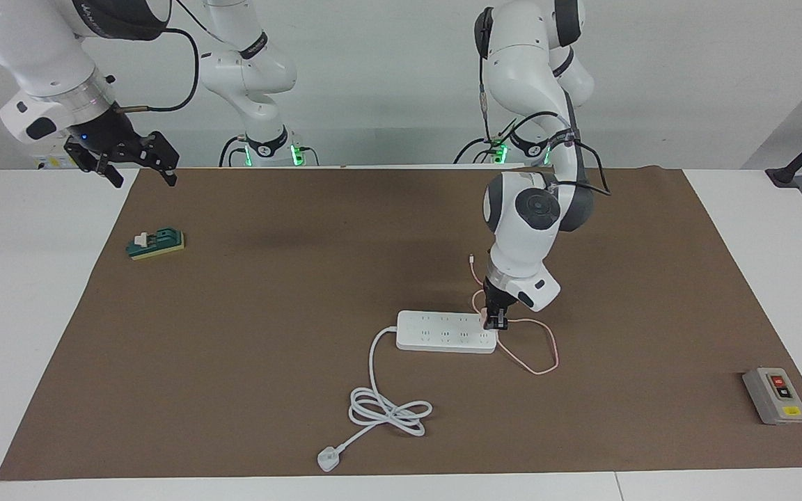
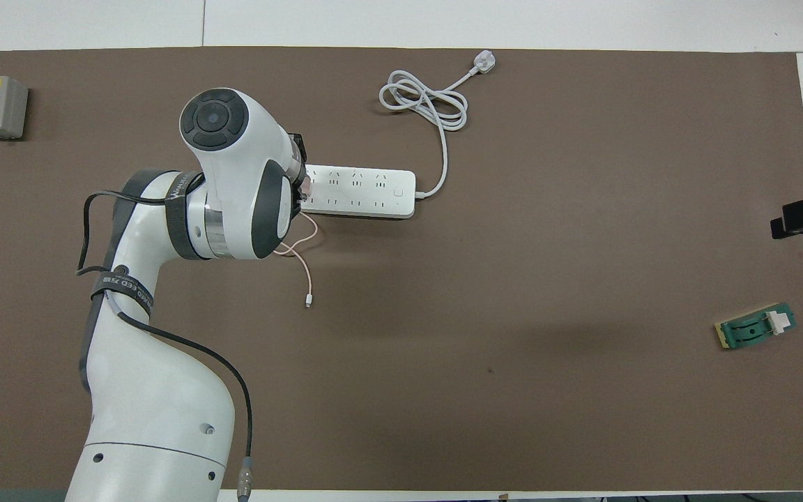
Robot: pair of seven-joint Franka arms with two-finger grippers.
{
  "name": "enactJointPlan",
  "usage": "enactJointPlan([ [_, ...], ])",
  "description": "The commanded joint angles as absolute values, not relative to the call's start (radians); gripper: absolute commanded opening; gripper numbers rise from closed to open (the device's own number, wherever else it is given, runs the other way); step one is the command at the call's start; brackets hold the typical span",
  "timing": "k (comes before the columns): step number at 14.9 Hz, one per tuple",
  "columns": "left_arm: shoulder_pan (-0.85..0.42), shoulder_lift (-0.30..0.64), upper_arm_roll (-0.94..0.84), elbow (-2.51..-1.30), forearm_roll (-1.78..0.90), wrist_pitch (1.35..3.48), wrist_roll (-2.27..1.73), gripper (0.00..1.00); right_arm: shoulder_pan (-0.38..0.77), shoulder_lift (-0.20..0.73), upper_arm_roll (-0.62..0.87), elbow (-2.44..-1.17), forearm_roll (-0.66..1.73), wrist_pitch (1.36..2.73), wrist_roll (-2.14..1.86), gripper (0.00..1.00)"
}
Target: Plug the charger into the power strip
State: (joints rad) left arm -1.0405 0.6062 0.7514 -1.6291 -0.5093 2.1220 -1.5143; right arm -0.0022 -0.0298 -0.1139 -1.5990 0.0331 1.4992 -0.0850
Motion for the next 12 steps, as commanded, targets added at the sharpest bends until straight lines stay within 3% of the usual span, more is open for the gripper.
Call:
enactJointPlan([
  [1, -1.052, 0.592, 0.752, -1.677, -0.523, 2.151, -1.48, 0.0, -0.003, -0.038, -0.112, -1.601, 0.021, 1.488, -0.1, 1.0],
  [12, -1.065, 0.538, 0.741, -1.726, -0.546, 2.151, -1.467, 0.0, -0.003, -0.038, -0.112, -1.601, 0.021, 1.488, -0.1, 1.0],
])
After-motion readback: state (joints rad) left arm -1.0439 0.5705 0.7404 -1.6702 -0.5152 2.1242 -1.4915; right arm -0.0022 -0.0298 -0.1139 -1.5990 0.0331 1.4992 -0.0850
